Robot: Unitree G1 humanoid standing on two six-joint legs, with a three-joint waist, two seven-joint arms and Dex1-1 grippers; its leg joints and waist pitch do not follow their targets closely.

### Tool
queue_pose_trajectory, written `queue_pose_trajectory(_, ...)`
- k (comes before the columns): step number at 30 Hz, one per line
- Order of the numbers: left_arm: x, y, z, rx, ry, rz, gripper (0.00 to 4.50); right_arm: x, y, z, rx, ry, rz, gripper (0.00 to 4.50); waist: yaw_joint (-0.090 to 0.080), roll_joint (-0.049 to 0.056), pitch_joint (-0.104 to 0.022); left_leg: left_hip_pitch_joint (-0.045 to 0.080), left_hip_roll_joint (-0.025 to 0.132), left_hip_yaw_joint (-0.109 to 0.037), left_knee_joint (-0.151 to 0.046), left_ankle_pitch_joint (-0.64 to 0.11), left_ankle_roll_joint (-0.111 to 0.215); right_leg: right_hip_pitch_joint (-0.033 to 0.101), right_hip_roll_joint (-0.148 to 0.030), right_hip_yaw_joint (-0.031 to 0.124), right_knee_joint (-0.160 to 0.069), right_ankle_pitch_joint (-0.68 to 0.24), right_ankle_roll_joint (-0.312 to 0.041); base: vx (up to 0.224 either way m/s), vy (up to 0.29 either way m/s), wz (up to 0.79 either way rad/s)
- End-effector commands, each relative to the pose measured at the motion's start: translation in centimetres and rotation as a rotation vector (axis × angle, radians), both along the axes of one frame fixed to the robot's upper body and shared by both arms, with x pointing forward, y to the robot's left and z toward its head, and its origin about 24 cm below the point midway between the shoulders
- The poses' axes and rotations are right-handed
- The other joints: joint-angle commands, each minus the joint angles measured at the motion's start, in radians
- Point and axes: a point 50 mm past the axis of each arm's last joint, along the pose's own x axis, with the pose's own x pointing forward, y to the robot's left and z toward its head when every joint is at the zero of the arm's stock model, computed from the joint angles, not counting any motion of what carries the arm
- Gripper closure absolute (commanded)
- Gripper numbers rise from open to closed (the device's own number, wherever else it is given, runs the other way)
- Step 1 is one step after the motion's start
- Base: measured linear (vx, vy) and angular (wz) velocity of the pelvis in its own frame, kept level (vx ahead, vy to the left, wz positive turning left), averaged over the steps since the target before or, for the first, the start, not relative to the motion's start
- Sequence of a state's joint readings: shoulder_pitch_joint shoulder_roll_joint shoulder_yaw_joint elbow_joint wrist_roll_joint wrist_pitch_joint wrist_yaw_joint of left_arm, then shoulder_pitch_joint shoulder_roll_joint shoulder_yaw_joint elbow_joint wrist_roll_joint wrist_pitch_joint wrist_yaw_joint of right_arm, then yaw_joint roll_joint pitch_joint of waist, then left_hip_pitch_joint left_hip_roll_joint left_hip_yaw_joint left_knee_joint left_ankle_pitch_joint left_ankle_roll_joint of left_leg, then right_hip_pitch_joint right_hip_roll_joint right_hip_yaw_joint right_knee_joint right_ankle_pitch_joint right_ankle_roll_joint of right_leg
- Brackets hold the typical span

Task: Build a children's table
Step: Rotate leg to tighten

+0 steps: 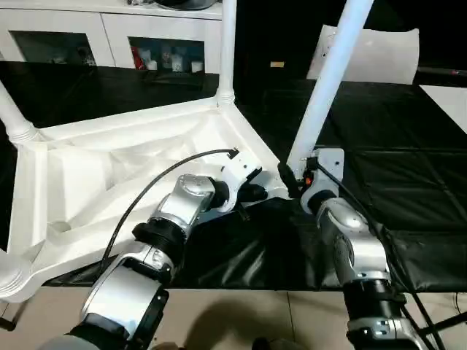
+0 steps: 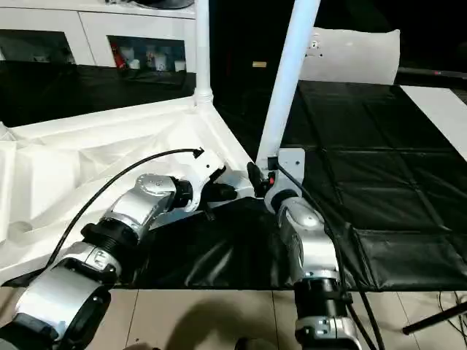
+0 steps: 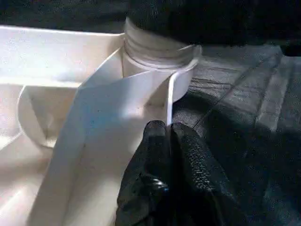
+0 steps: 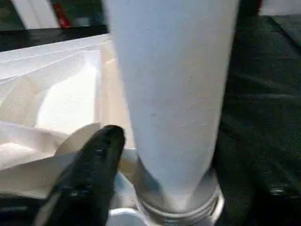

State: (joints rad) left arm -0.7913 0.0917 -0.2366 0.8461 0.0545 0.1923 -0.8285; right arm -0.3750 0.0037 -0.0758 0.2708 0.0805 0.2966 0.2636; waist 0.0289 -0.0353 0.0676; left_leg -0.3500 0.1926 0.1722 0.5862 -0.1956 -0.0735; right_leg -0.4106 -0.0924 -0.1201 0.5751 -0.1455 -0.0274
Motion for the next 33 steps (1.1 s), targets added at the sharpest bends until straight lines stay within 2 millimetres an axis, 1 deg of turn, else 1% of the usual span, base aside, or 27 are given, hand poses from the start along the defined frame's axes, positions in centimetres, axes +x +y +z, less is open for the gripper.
queue_pose_trajectory(1, 0.0, -0.5, 1.6, -0.046, -0.087, -0.084, 4.50, -0.9, 1.7, -0.5, 0.012, 0.020, 0.152, 1.06, 0.008, -0.012, -0.072, -0.006, 0.032, -0.009, -0.070, -0.169, 0.065, 0.062, -0.067, 0.057, -0.081, -0.405, -0.105, 0.000, 0.000, 0.00)
queue_pose_trajectory(3, -0.1, 0.4, 1.3, -0.024, -0.080, -0.114, 4.50, -1.0, 0.6, -0.2, 0.019, 0.007, 0.147, 0.91, 0.010, -0.012, -0.072, -0.007, 0.032, -0.008, -0.069, -0.157, 0.075, 0.062, -0.068, 0.060, -0.077, -0.379, -0.113, 0.000, 0.000, 0.00)
queue_pose_trajectory(4, -0.1, 0.4, 1.3, -0.024, -0.080, -0.114, 4.50, -1.0, 0.6, -0.2, 0.019, 0.007, 0.147, 0.86, 0.011, -0.012, -0.075, -0.008, 0.032, -0.007, -0.068, -0.142, 0.078, 0.064, -0.068, 0.061, -0.073, -0.355, -0.121, 0.000, 0.000, 0.00)
queue_pose_trajectory(5, -0.3, 1.5, 1.2, -0.006, -0.083, -0.154, 4.50, -1.5, -0.7, 0.2, 0.010, -0.027, 0.181, 0.61, 0.013, -0.012, -0.074, -0.008, 0.032, -0.008, -0.068, -0.135, 0.079, 0.064, -0.067, 0.061, -0.071, -0.344, -0.122, 0.000, 0.000, 0.00)
queue_pose_trajectory(6, -0.3, 1.9, 1.2, -0.002, -0.082, -0.164, 4.50, -1.7, -1.0, 0.3, 0.009, -0.035, 0.196, 0.61, 0.014, -0.011, -0.074, -0.006, 0.035, -0.006, -0.068, -0.128, 0.088, 0.063, -0.066, 0.062, -0.069, -0.319, -0.130, 0.000, 0.000, 0.00)
queue_pose_trajectory(7, -0.4, 2.4, 1.2, 0.004, -0.090, -0.188, 4.50, -2.1, -1.6, 0.6, 0.000, -0.050, 0.230, 0.51, 0.015, -0.010, -0.075, -0.009, 0.035, -0.006, -0.066, -0.117, 0.095, 0.066, -0.066, 0.062, -0.064, -0.285, -0.142, 0.000, 0.000, 0.00)
queue_pose_trajectory(8, -0.4, 2.8, 1.2, 0.009, -0.091, -0.203, 4.50, -2.5, -2.1, 0.6, -0.008, -0.051, 0.268, 0.41, 0.016, -0.010, -0.077, -0.008, 0.038, -0.006, -0.066, -0.108, 0.100, 0.065, -0.066, 0.063, -0.058, -0.247, -0.158, 0.000, 0.000, 0.00)
queue_pose_trajectory(9, -0.5, 3.3, 1.1, 0.018, -0.084, -0.211, 4.50, -3.0, -2.5, 0.6, -0.029, -0.042, 0.316, 0.33, 0.016, -0.007, -0.076, -0.008, 0.038, -0.006, -0.066, -0.109, 0.101, 0.064, -0.065, 0.063, -0.057, -0.239, -0.166, 0.000, 0.000, 0.00)
queue_pose_trajectory(10, -0.5, 3.7, 1.1, 0.025, -0.080, -0.224, 4.50, -3.5, -2.9, 0.6, -0.044, -0.036, 0.359, 0.24, 0.018, -0.008, -0.076, -0.006, 0.037, -0.004, -0.063, -0.112, 0.108, 0.065, -0.064, 0.064, -0.056, -0.225, -0.174, 0.000, 0.000, 0.00)
queue_pose_trajectory(11, -0.5, 3.9, 1.1, 0.026, -0.074, -0.230, 4.50, -3.9, -3.2, 0.5, -0.066, -0.034, 0.392, 0.15, 0.019, -0.006, -0.074, -0.007, 0.037, -0.004, -0.064, -0.117, 0.109, 0.067, -0.064, 0.063, -0.057, -0.227, -0.175, 0.000, 0.000, 0.00)
queue_pose_trajectory(12, -0.5, 4.3, 1.2, 0.025, -0.068, -0.221, 4.50, -4.3, -3.6, 0.5, -0.095, -0.036, 0.431, 0.07, 0.020, -0.008, -0.072, -0.007, 0.037, -0.003, -0.065, -0.146, 0.101, 0.065, -0.066, 0.063, -0.063, -0.274, -0.169, 0.000, 0.000, 0.00)
queue_pose_trajectory(14, -0.3, 4.6, 1.4, -0.003, -0.028, -0.190, 4.50, -4.8, -4.1, 0.3, -0.120, -0.023, 0.465, 0.02, 0.023, -0.010, -0.070, -0.006, 0.034, -0.003, -0.063, -0.165, 0.088, 0.065, -0.067, 0.060, -0.070, -0.340, -0.151, 0.000, 0.000, 0.00)
queue_pose_trajectory(15, -0.3, 4.7, 1.4, -0.006, -0.023, -0.188, 4.50, -4.9, -4.2, 0.3, -0.123, -0.022, 0.467, 0.02, 0.022, -0.011, -0.070, -0.007, 0.034, -0.003, -0.063, -0.167, 0.085, 0.065, -0.067, 0.060, -0.072, -0.357, -0.145, 0.000, 0.000, 0.00)
queue_pose_trajectory(16, -0.2, 4.7, 1.4, -0.015, -0.012, -0.187, 4.50, -5.0, -4.3, 0.3, -0.128, -0.019, 0.471, 0.02, 0.023, -0.011, -0.068, -0.006, 0.034, -0.004, -0.064, -0.176, 0.080, 0.062, -0.067, 0.058, -0.078, -0.400, -0.132, 0.000, 0.000, 0.00)
queue_pose_trajectory(17, -0.2, 4.8, 1.4, -0.024, 0.006, -0.172, 4.50, -5.1, -4.5, 0.2, -0.131, -0.016, 0.474, 0.02, 0.022, -0.012, -0.069, -0.007, 0.033, -0.004, -0.064, -0.174, 0.077, 0.063, -0.067, 0.057, -0.078, -0.409, -0.127, 0.000, 0.000, 0.00)
queue_pose_trajectory(18, -0.1, 4.9, 1.5, -0.028, 0.005, -0.158, 4.06, -5.2, -4.5, 0.2, -0.132, -0.012, 0.480, 0.00, 0.022, -0.012, -0.069, -0.006, 0.034, -0.006, -0.064, -0.171, 0.073, 0.061, -0.066, 0.057, -0.079, -0.416, -0.121, 0.000, 0.000, 0.00)
queue_pose_trajectory(19, 0.0, 4.9, 1.5, -0.022, 0.005, -0.149, 4.06, -5.3, -4.4, 0.1, -0.135, -0.011, 0.486, 0.00, 0.023, -0.012, -0.070, -0.006, 0.034, -0.006, -0.064, -0.170, 0.074, 0.060, -0.066, 0.057, -0.079, -0.414, -0.120, 0.000, 0.000, 0.00)
queue_pose_trajectory(23, 0.2, 4.9, 1.1, 0.013, 0.005, -0.118, 3.73, -5.7, -3.9, -0.1, -0.151, -0.005, 0.527, 0.00, 0.025, -0.012, -0.072, -0.007, 0.034, -0.006, -0.062, -0.154, 0.080, 0.061, -0.064, 0.057, -0.075, -0.377, -0.127, 0.000, 0.000, 0.00)
queue_pose_trajectory(24, 0.3, 4.9, 1.0, 0.028, 0.001, -0.107, 3.73, -5.8, -3.8, -0.1, -0.151, -0.005, 0.538, 0.00, 0.027, -0.013, -0.073, -0.008, 0.034, -0.006, -0.062, -0.150, 0.082, 0.062, -0.064, 0.057, -0.074, -0.370, -0.125, 0.000, 0.000, 0.00)
queue_pose_trajectory(25, 0.3, 5.0, 0.9, 0.033, 0.013, -0.102, 3.54, -5.8, -3.7, -0.1, -0.150, -0.005, 0.543, 0.00, 0.029, -0.013, -0.071, -0.007, 0.035, -0.006, -0.063, -0.151, 0.083, 0.061, -0.065, 0.057, -0.075, -0.371, -0.125, 0.000, 0.000, 0.00)
queue_pose_trajectory(27, 0.2, 5.0, 0.8, 0.043, 0.034, -0.100, 3.54, -5.9, -3.4, -0.1, -0.148, -0.008, 0.562, 0.00, 0.031, -0.012, -0.072, -0.006, 0.035, -0.006, -0.063, -0.156, 0.081, 0.061, -0.065, 0.057, -0.075, -0.381, -0.123, 0.000, 0.000, 0.00)
queue_pose_trajectory(30, 0.3, 5.0, 0.9, 0.058, 0.029, -0.100, 3.54, -6.0, -3.3, -0.1, -0.153, -0.009, 0.579, 0.00, 0.032, -0.014, -0.071, -0.007, 0.033, -0.006, -0.062, -0.158, 0.077, 0.062, -0.066, 0.056, -0.078, -0.399, -0.113, 0.000, 0.000, 0.00)
queue_pose_trajectory(33, 0.3, 5.1, 0.9, 0.085, 0.030, -0.121, 3.54, -6.1, -3.2, -0.2, -0.163, -0.008, 0.589, 0.00, 0.032, -0.013, -0.070, -0.007, 0.033, -0.008, -0.063, -0.168, 0.074, 0.061, -0.066, 0.055, -0.081, -0.420, -0.104, 0.000, 0.000, 0.00)
